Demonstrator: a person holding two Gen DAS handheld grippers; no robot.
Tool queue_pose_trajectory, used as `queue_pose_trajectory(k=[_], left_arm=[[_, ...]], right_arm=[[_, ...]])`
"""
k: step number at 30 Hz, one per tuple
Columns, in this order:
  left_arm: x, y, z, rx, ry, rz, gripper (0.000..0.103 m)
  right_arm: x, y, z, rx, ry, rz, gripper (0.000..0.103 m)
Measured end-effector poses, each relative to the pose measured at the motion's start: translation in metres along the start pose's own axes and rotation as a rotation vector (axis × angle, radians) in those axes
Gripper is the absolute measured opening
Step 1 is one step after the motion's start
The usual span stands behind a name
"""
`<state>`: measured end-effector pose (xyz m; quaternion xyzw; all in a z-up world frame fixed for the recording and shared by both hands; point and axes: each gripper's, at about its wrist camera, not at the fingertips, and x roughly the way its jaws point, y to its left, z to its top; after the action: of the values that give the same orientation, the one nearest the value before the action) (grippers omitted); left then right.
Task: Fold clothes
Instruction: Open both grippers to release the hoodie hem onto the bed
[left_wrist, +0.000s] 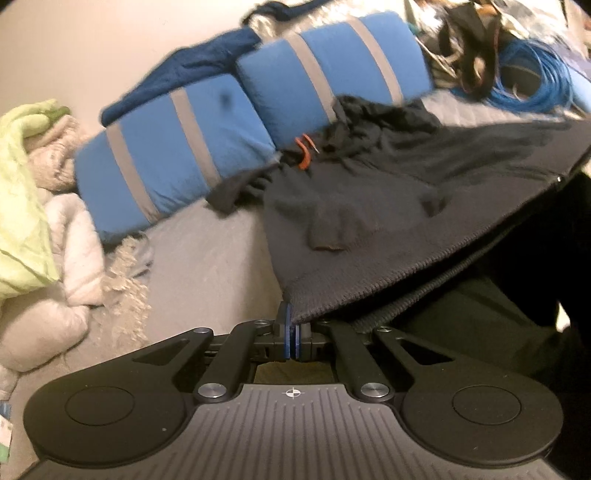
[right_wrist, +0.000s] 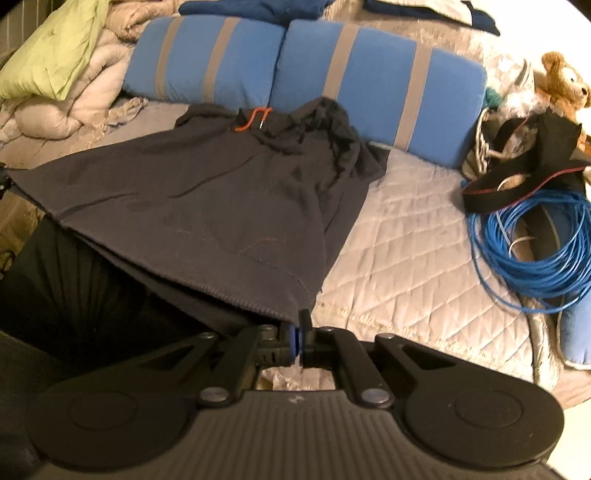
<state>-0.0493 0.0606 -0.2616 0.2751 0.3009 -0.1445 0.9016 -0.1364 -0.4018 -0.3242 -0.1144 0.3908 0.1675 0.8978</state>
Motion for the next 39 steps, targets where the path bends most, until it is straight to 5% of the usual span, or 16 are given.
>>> queue_pose_trajectory(k=[9,12,14,16,18,24,26,30,39], left_arm=[[0.021,-0.008,-0.012,0.011,0.046,-0.056,0.005],[0.022,-0.008,-0.015,0.006,0.034,-0.06,0.007],[0.023,-0.008,-0.017,0.011,0.025,-0.06,0.019],[0.022,-0.009,-0.02,0.034,0.005,-0.02,0.046],[0.02,-0.006,-0.023,0.057,-0.018,-0.008,0.055],[0.016,0.034,-0.031,-0.041,-0.033,-0.199,0.061],[0.015,0.051,-0.033,-0.134,-0.035,-0.276,0.069],[0.012,0.076,-0.038,-0.265,-0.026,-0.4,0.072],[0.004,0.103,-0.016,-0.432,-0.1,-0.406,0.073]], right_arm=[[0.034,0.005,-0.018,0.004,0.084,0.038,0.003],[0.038,0.003,-0.019,0.006,0.094,0.049,0.028],[0.039,0.001,-0.019,-0.002,0.095,0.055,0.038],[0.037,-0.004,-0.019,-0.018,0.088,0.051,0.065],[0.034,-0.015,-0.018,0.002,0.079,0.079,0.082],[0.035,-0.068,-0.02,0.211,0.119,0.345,0.1],[0.034,-0.084,-0.022,0.286,0.115,0.432,0.101],[0.027,-0.106,-0.022,0.403,0.037,0.474,0.103],[0.014,-0.119,0.008,0.51,-0.122,0.288,0.103]])
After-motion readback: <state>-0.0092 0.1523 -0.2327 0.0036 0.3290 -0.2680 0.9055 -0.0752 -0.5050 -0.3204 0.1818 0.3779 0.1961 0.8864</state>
